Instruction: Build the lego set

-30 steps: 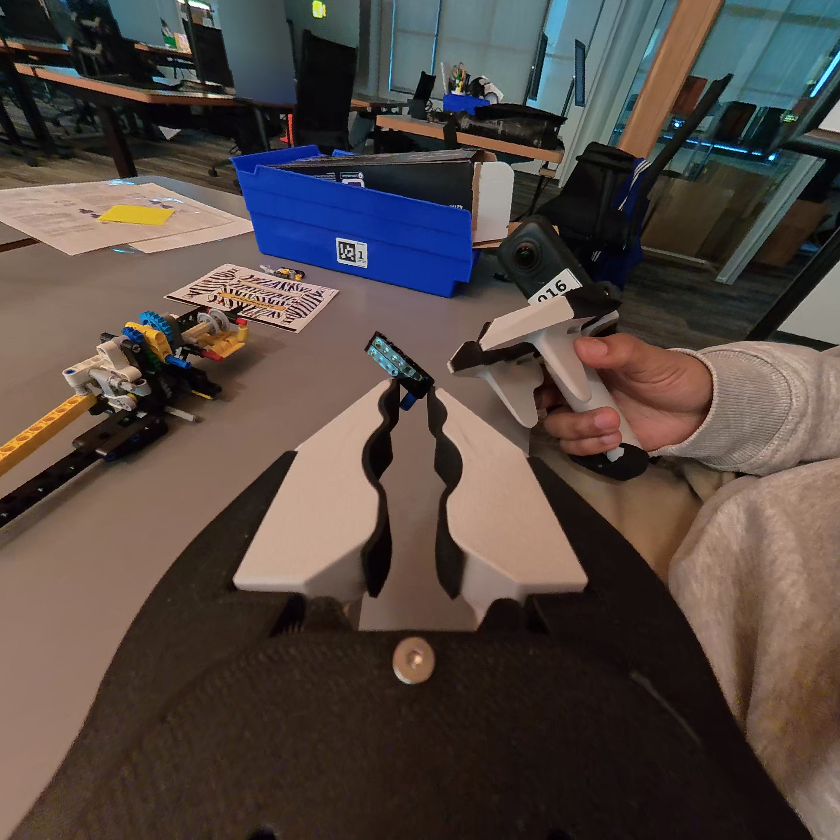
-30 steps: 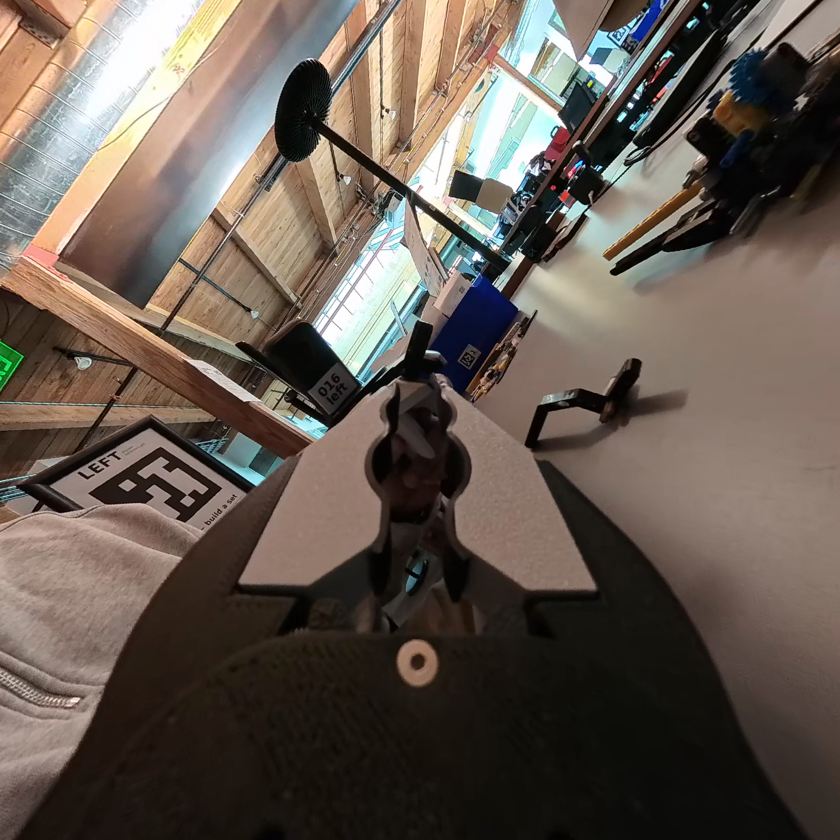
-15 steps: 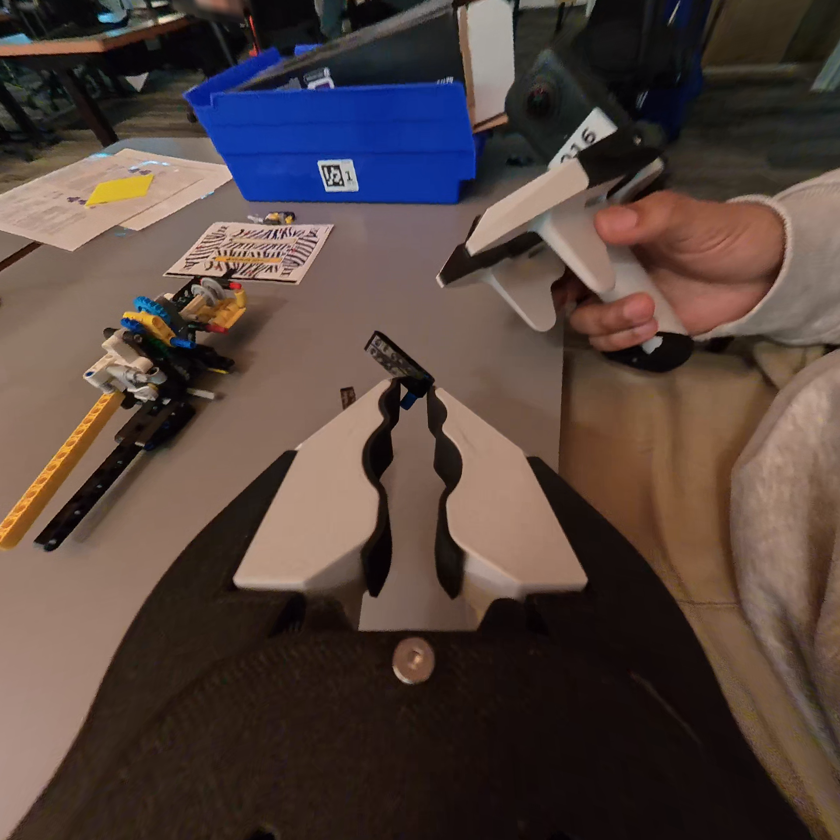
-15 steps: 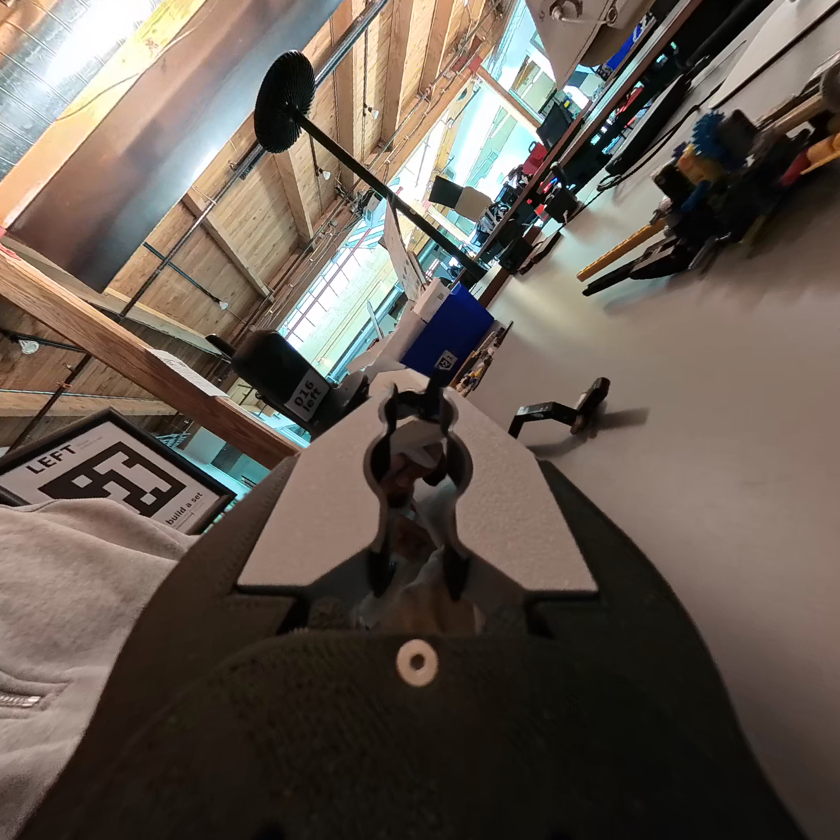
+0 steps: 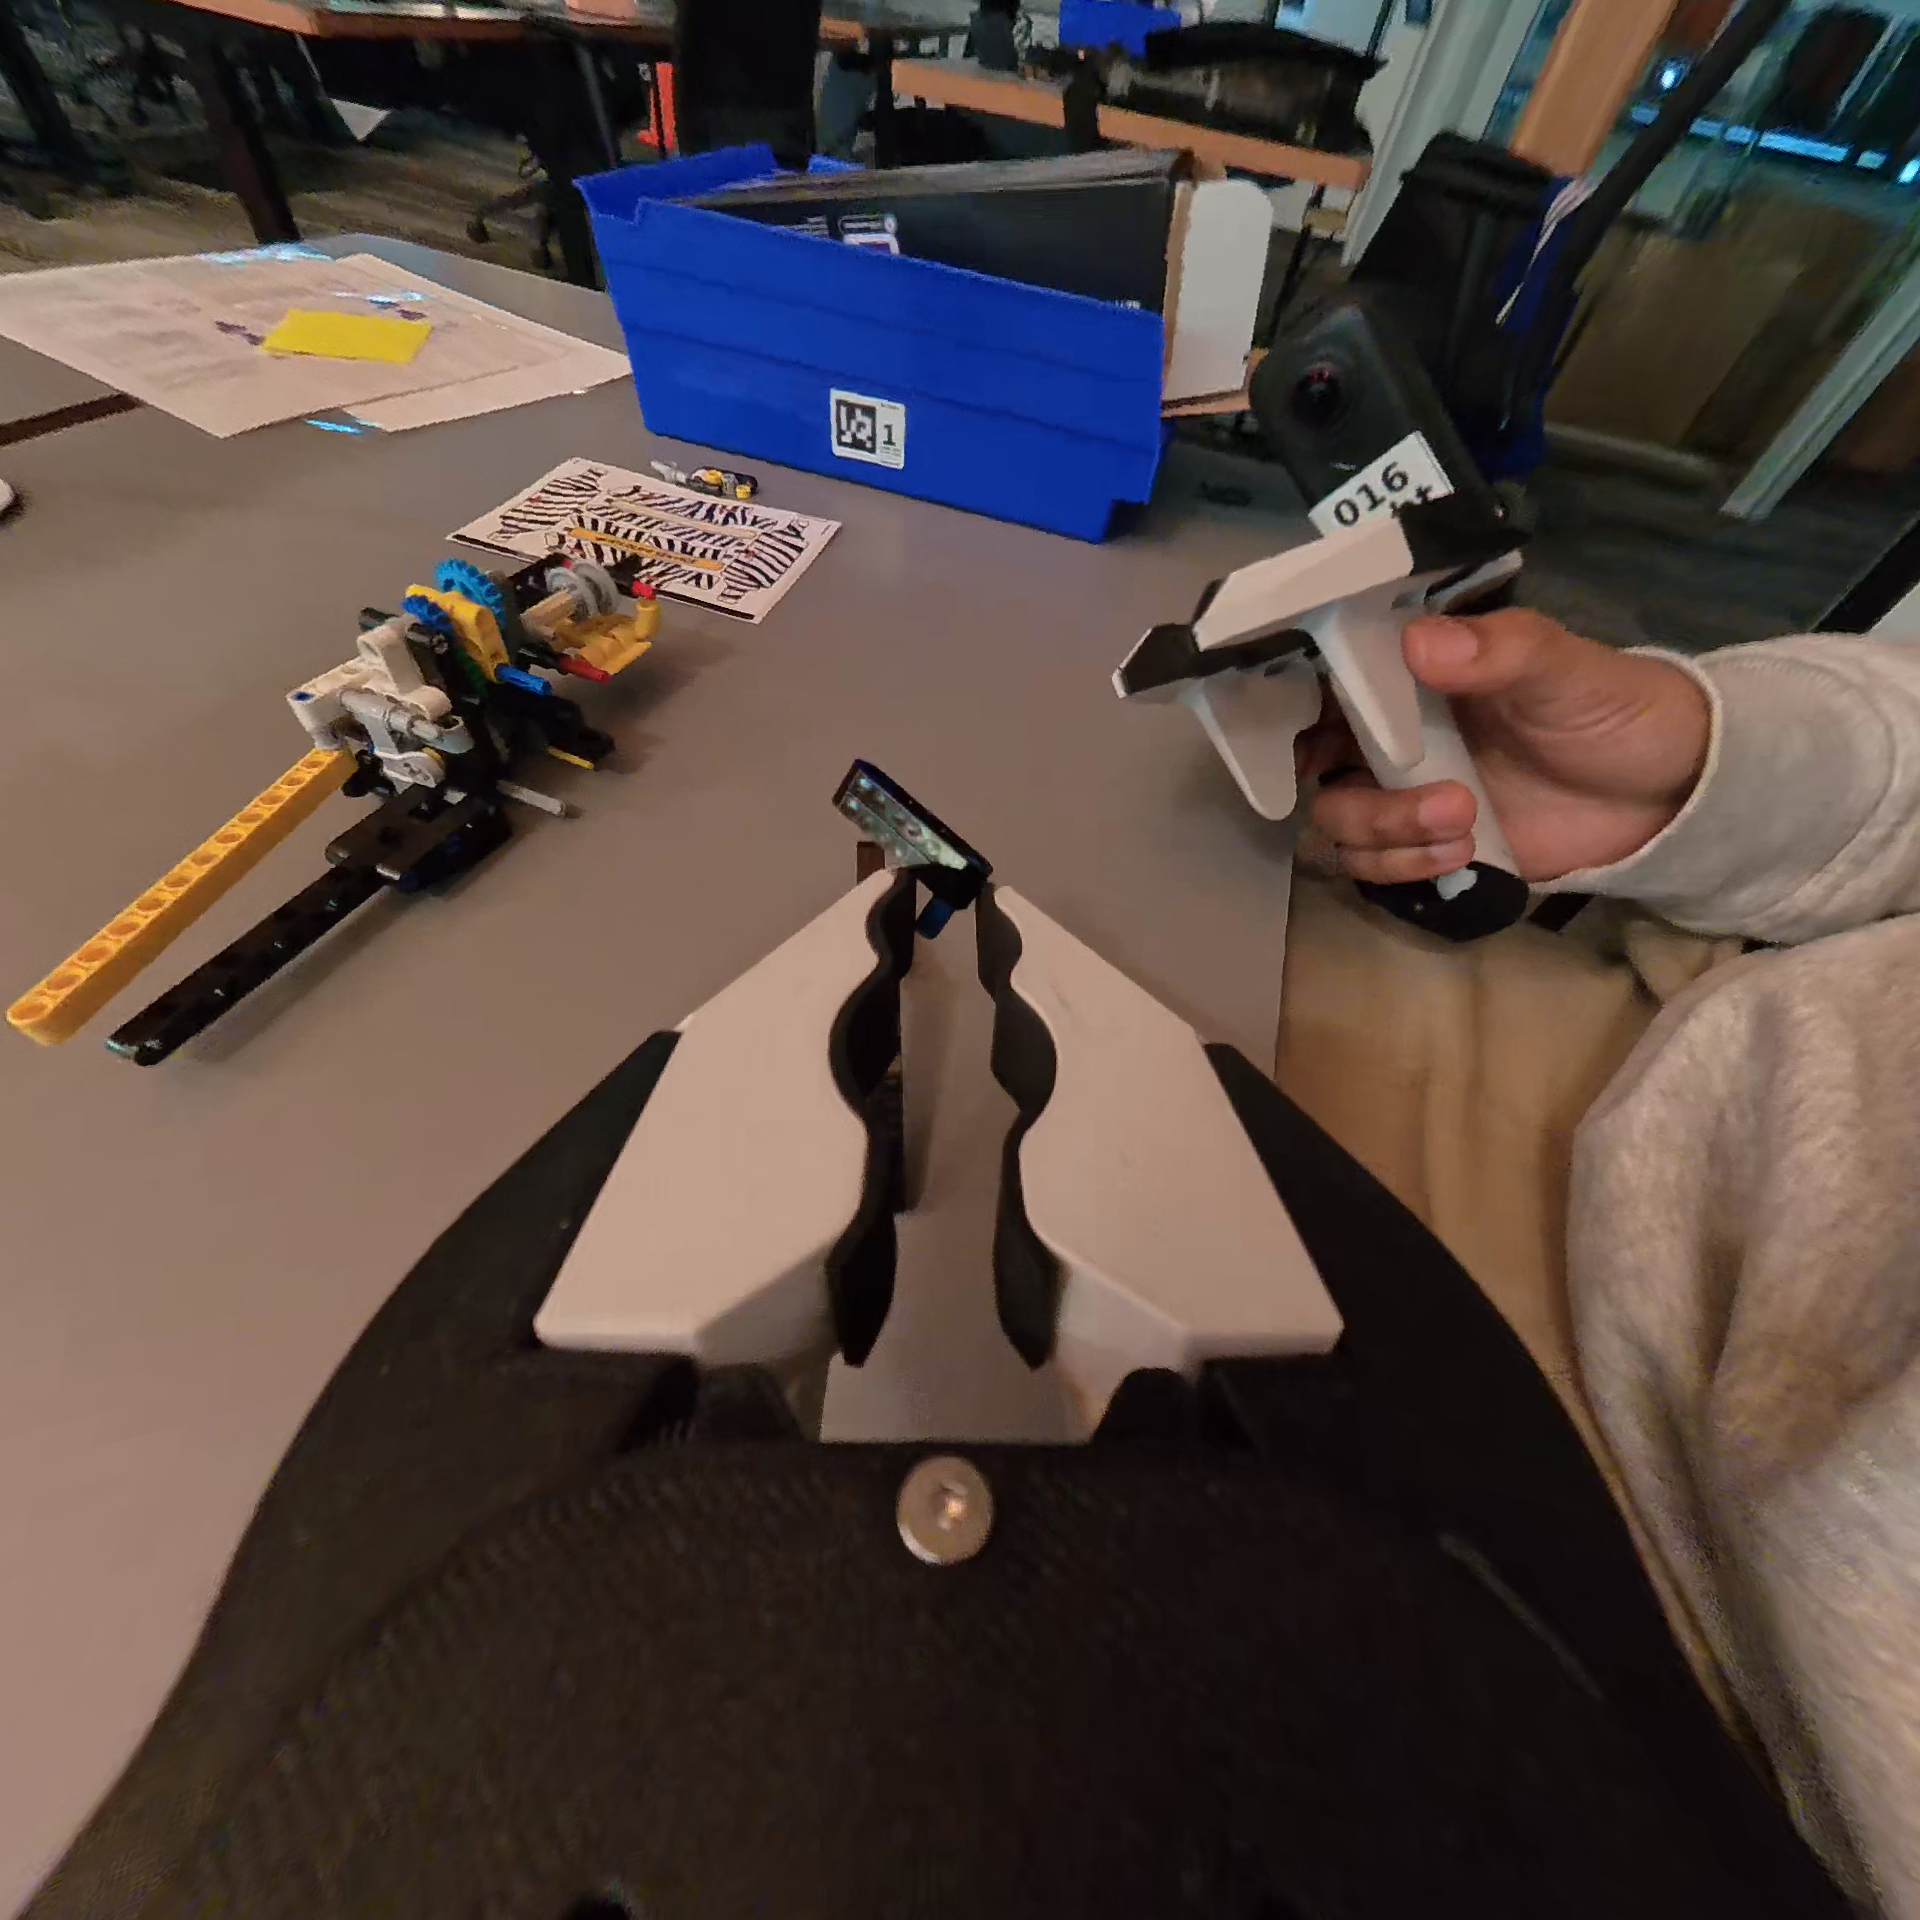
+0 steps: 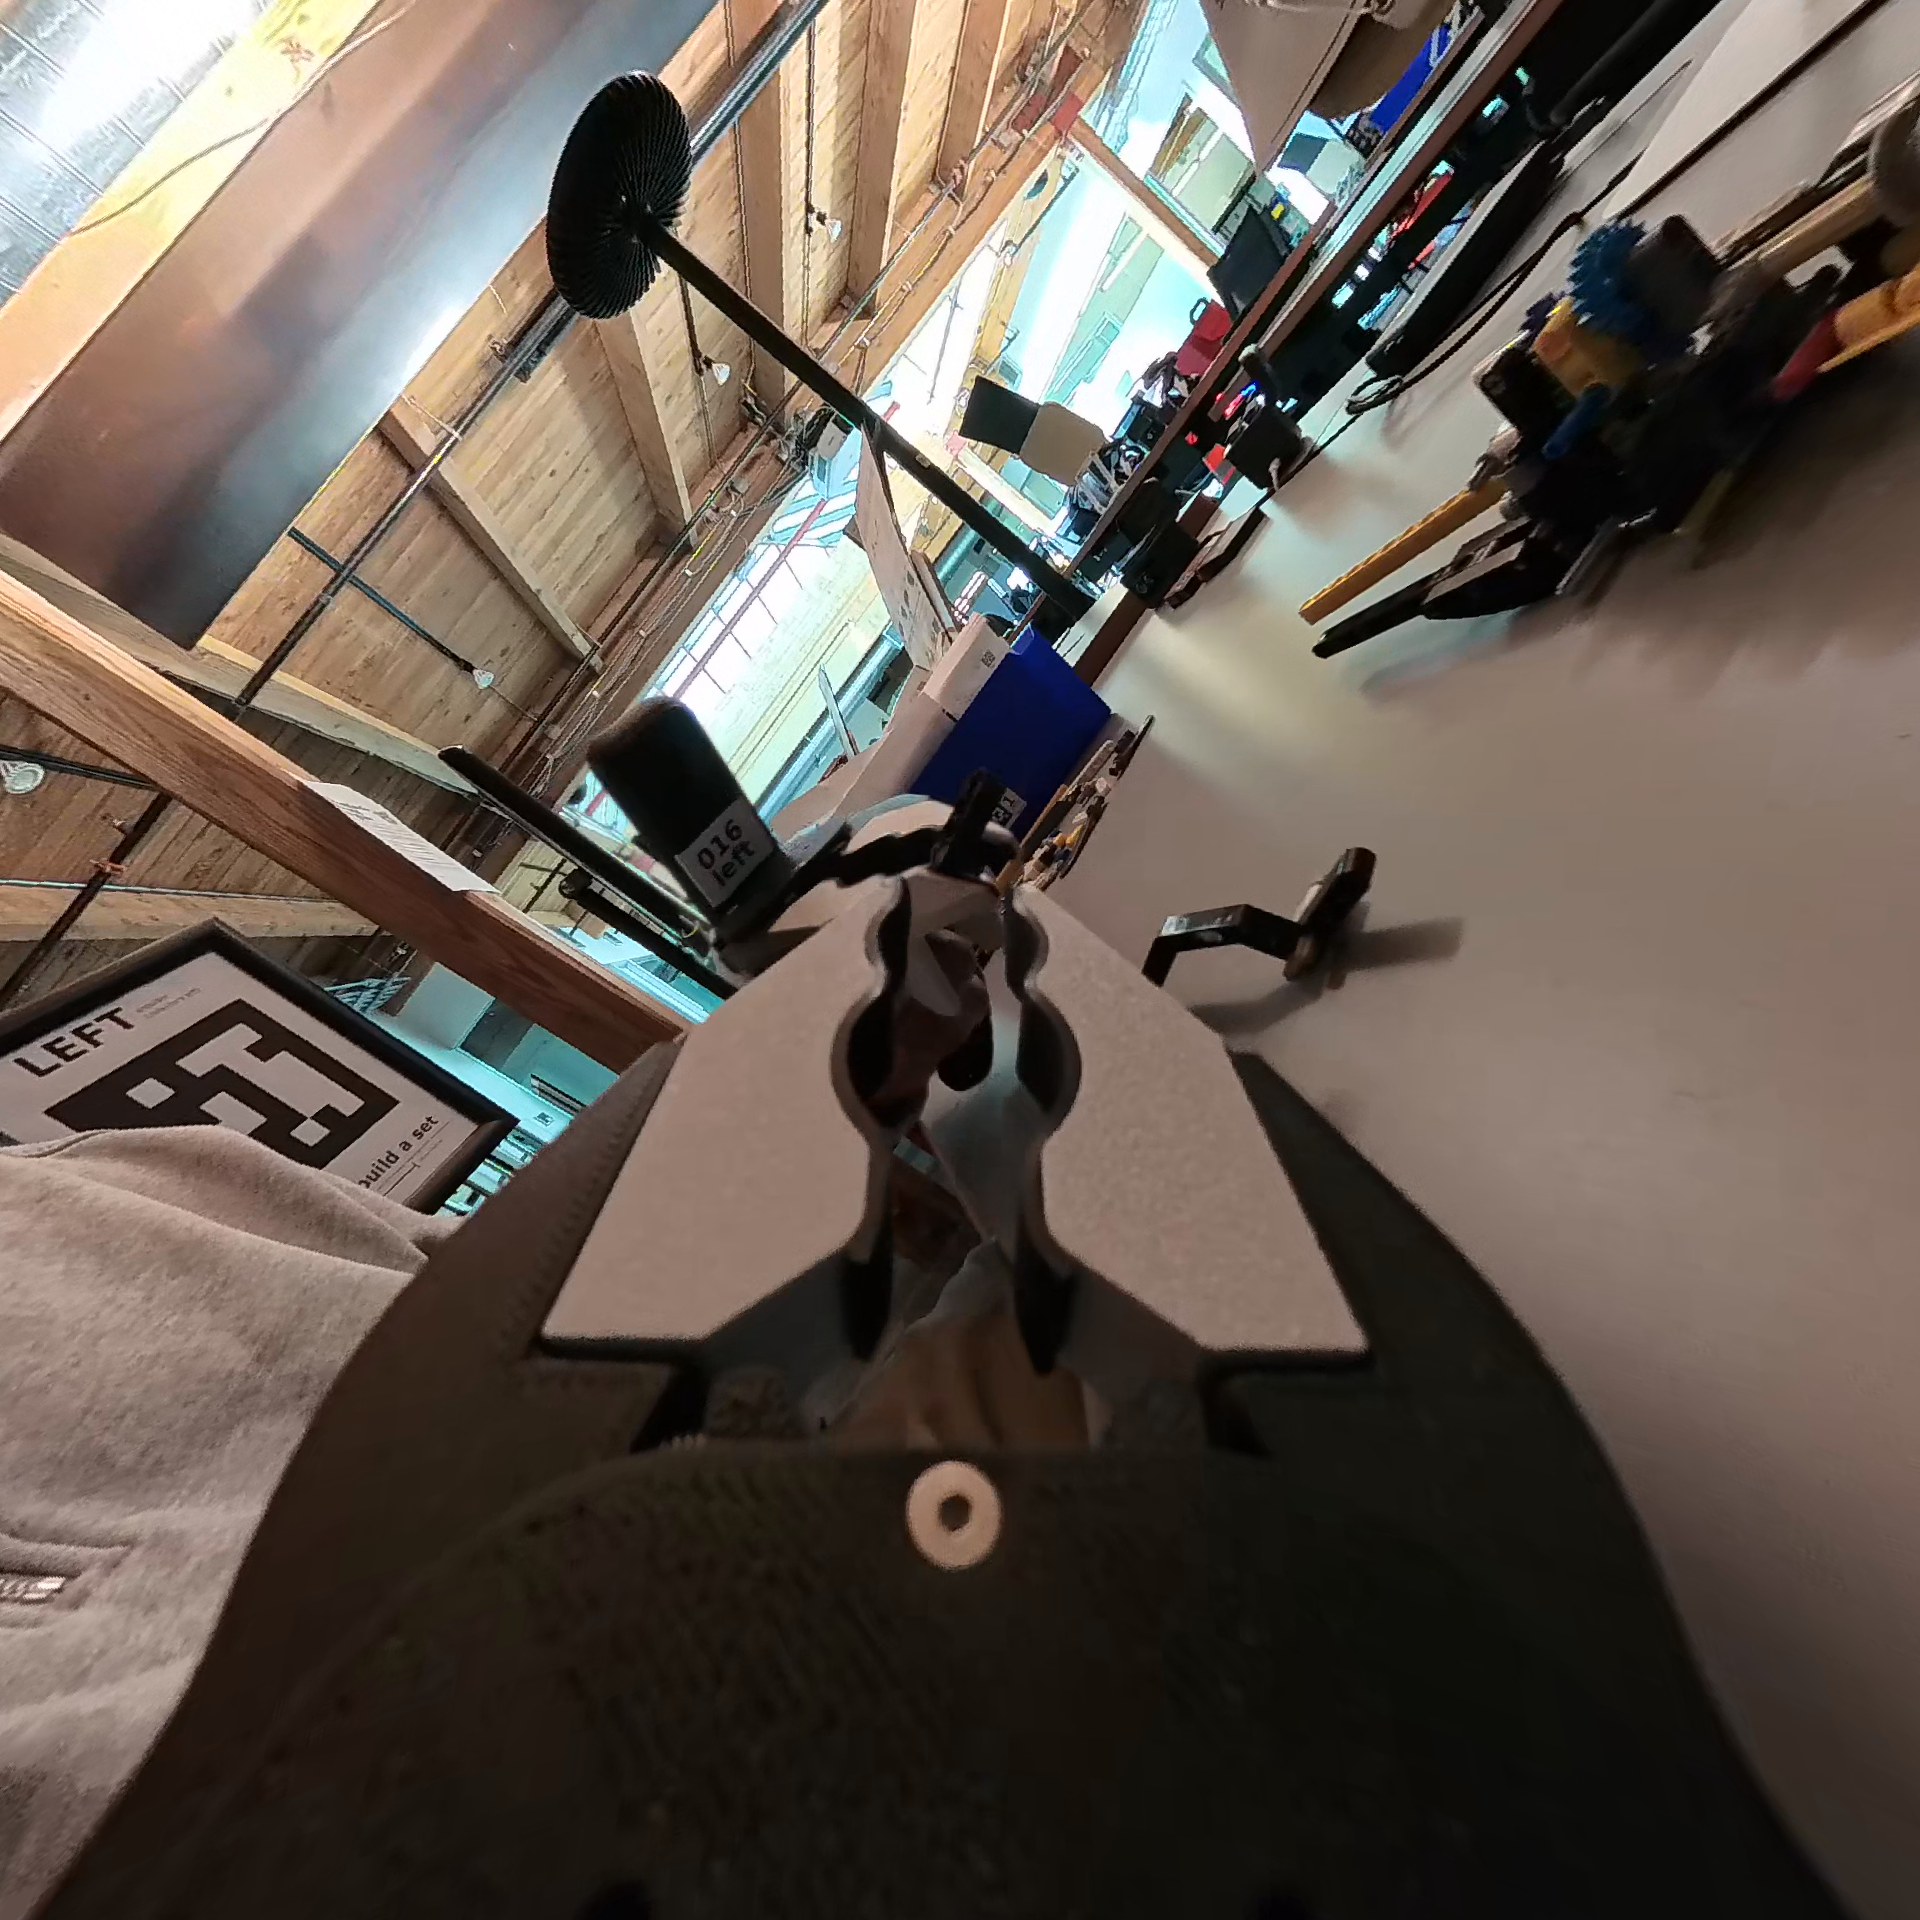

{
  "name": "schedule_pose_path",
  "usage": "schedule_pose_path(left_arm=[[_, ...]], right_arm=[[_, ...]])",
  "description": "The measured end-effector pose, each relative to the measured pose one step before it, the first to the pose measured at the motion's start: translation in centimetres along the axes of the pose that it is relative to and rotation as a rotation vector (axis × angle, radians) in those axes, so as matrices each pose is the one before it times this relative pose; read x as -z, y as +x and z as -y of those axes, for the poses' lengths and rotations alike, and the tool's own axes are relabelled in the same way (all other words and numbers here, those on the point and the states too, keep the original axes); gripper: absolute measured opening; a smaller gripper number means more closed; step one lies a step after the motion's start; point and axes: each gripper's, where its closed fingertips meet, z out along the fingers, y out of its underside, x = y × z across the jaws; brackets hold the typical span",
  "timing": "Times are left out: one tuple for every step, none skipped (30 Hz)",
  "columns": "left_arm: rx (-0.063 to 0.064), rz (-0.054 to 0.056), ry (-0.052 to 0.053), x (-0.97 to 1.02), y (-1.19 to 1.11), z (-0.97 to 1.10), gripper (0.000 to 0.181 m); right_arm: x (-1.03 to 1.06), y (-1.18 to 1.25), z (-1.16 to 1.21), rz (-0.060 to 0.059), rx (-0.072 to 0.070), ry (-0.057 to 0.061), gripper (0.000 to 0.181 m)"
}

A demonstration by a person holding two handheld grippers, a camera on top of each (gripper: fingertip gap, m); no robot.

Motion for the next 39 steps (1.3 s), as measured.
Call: schedule_pose_path(left_arm=[[0.0174, -0.0044, 0.0062, 0.066, -0.141, -0.017, 0.009], [0.0137, -0.0015, 0.0062, 0.056, -0.147, 0.014, 0.009], [0.0099, 0.0005, 0.0062, 0.065, -0.13, 0.046, 0.009], [0.0075, -0.0006, 0.0066, 0.064, -0.074, 0.074, 0.009], [0.0073, -0.0027, 0.0072, 0.047, -0.019, 0.083, 0.009], [0.0075, -0.0018, 0.006, 0.036, -0.041, 0.065, 0.009], [0.0068, -0.002, 0.0037, 0.019, -0.027, 0.029, 0.009], [0.0052, -0.0017, 0.0017, 0.012, -0.019, 0.013, 0.009], [0.0033, -0.0003, 0.0008, 0.002, -0.027, -0.01, 0.009], [0.0012, 0.0004, -0.0002, -0.007, -0.015, -0.018, 0.009], [-0.0002, 0.001, -0.0016, -0.013, -0.017, -0.027, 0.009], [-0.0007, 0.0007, -0.0019, -0.023, 0.0, -0.041, 0.009], [-0.0005, 0.0002, -0.002, -0.022, 0.007, -0.042, 0.009], [-0.0003, 0.0, -0.0024, -0.035, 0.014, -0.054, 0.009], [-0.0004, -0.0001, -0.0028, -0.041, 0.011, -0.057, 0.009], [-0.0006, 0.0007, -0.0022, -0.021, -0.001, -0.045, 0.009], [-0.0003, 0.0011, -0.001, -0.024, -0.013, -0.028, 0.009], [0.0002, 0.0007, -0.0014, -0.004, -0.017, -0.035, 0.009], [0.0006, 0.0007, -0.0011, -0.015, -0.019, -0.027, 0.009], [0.0008, 0.0009, 0.0, 0.011, -0.035, -0.008, 0.009], [0.001, 0.0012, 0.0002, 0.006, -0.03, -0.006, 0.009], [0.0009, 0.0014, -0.0004, 0.014, -0.042, -0.013, 0.009], [0.0006, 0.0017, -0.0008, 0.006, -0.054, -0.025, 0.009], [0.0003, 0.0016, -0.0009, 0.005, -0.044, -0.018, 0.009], [0.0003, 0.0017, -0.0008, 0.008, -0.055, -0.015, 0.009], [0.0003, 0.0015, -0.0013, -0.006, -0.038, -0.02, 0.009], [0.0001, 0.0011, -0.0012, -0.002, -0.042, -0.018, 0.008], [0.0, 0.0006, 0.0001, 0.001, -0.02, -0.007, 0.008], [0.0, 0.0001, 0.0005, 0.006, -0.019, 0.008, 0.008], [0.0003, 0.0003, -0.0001, -0.003, -0.015, 0.003, 0.008], [0.0003, -0.0001, -0.0003, -0.004, -0.012, -0.01, 0.008], [0.0003, -0.0001, -0.0007, -0.001, -0.012, -0.016, 0.009], [-0.0001, 0.0001, -0.001, -0.001, -0.007, -0.011, 0.008], [-0.0003, 0.0009, -0.0004, -0.004, -0.029, -0.011, 0.009], [0.0002, 0.0007, 0.0002, 0.001, -0.019, -0.006, 0.009], [0.0007, 0.0, 0.0, 0.001, -0.017, 0.004, 0.008], [0.0005, 0.0001, -0.0005, -0.003, -0.013, -0.012, 0.008], [0.0002, 0.0005, -0.0009, 0.0, -0.021, -0.018, 0.009], [0.0001, 0.0009, -0.0008, -0.001, -0.027, -0.017, 0.008]], right_arm=[[-0.046, -0.023, -0.062, 0.0007, 0.0001, -0.0019, 0.016], [-0.047, -0.017, -0.046, 0.0003, 0.0005, -0.0017, 0.016], [-0.033, -0.006, -0.057, -0.0002, 0.0003, -0.002, 0.016], [-0.015, -0.013, -0.044, 0.0002, 0.0, -0.0015, 0.016], [-0.011, -0.016, -0.021, 0.0005, -0.0003, -0.0004, 0.016], [-0.002, -0.016, -0.009, 0.0007, -0.0002, 0.0, 0.016], [-0.002, -0.018, -0.007, 0.0003, 0.0, -0.0003, 0.016], [0.006, -0.022, -0.016, 0.0003, 0.0006, -0.0004, 0.016], [0.006, -0.023, -0.001, 0.0003, 0.0008, -0.0003, 0.016], [0.001, -0.037, -0.002, 0.0005, 0.0009, -0.0002, 0.016], [0.006, -0.026, -0.001, 0.0005, 0.0007, -0.0003, 0.016], [0.008, -0.021, -0.008, 0.0006, 0.0005, -0.0003, 0.015], [0.008, -0.018, -0.009, 0.0004, 0.0005, -0.0004, 0.016], [0.003, -0.008, -0.003, 0.0002, 0.0004, -0.0007, 0.016], [-0.006, -0.006, -0.006, 0.0005, -0.0002, -0.0005, 0.016], [0.005, -0.008, -0.012, 0.0008, -0.0007, -0.0004, 0.016], [0.002, -0.015, -0.004, 0.0007, -0.0007, -0.0003, 0.015], [0.01, -0.014, -0.002, 0.0006, -0.0003, -0.0001, 0.015], [0.0, -0.015, 0.003, 0.0005, 0.0, -0.0002, 0.015], [0.003, 0.0, -0.006, 0.0002, 0.0003, -0.0004, 0.015], [0.002, -0.008, -0.002, 0.0001, 0.0001, -0.0005, 0.015], [-0.008, 0.002, -0.017, 0.0, -0.0004, -0.0003, 0.015], [0.001, -0.009, -0.003, 0.0003, -0.0006, -0.0002, 0.015], [-0.003, 0.009, -0.001, 0.0001, -0.0008, -0.0003, 0.015], [-0.007, 0.014, -0.006, -0.0003, -0.0002, -0.0001, 0.015], [-0.007, 0.01, -0.004, -0.0005, -0.0001, -0.0004, 0.015], [-0.006, 0.01, -0.005, -0.0005, 0.0001, -0.0005, 0.015], [-0.007, 0.012, -0.003, -0.0006, 0.0001, -0.0003, 0.015], [-0.006, 0.011, -0.008, -0.0003, -0.0005, -0.0003, 0.015], [-0.006, 0.017, -0.012, -0.0002, -0.0007, -0.0001, 0.015], [-0.006, 0.009, -0.009, -0.0002, -0.0006, -0.0003, 0.015], [-0.005, 0.013, -0.011, -0.0004, -0.0004, -0.0004, 0.015], [-0.014, 0.013, -0.011, -0.0003, -0.0007, -0.0005, 0.015], [-0.007, 0.006, -0.006, -0.0001, -0.0009, -0.0001, 0.015], [-0.009, 0.004, -0.002, 0.0002, -0.0006, 0.0002, 0.015], [0.0, -0.009, -0.012, 0.0002, -0.0001, -0.0003, 0.015], [-0.009, -0.009, -0.01, 0.0002, 0.0006, -0.0006, 0.015], [-0.007, -0.001, -0.002, 0.0, 0.0005, -0.0006, 0.016], [-0.001, 0.002, 0.002, -0.0001, 0.0001, 0.0001, 0.015]])
